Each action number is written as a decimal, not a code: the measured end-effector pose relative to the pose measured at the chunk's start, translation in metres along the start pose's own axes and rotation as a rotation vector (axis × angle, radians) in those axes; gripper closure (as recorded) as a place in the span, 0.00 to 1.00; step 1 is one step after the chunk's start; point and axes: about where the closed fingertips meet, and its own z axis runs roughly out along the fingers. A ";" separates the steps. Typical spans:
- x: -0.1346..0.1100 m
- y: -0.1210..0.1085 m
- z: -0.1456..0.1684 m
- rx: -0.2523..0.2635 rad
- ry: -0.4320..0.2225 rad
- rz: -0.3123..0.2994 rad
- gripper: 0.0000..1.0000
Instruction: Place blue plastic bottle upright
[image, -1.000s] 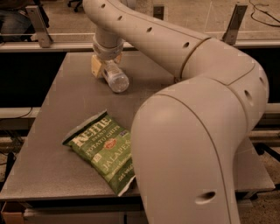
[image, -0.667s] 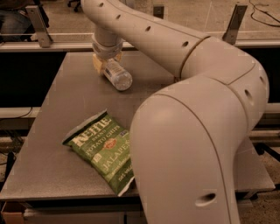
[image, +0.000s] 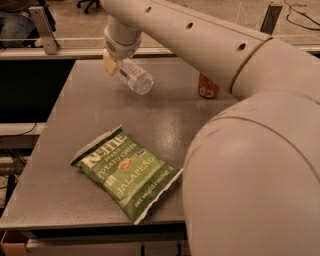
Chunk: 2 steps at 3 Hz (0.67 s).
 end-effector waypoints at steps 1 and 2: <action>-0.008 0.006 -0.024 -0.051 -0.160 -0.071 1.00; -0.010 0.004 -0.043 -0.124 -0.359 -0.075 1.00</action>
Offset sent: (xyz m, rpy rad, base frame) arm -0.0328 -0.0399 0.0735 0.4867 -0.3278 0.3899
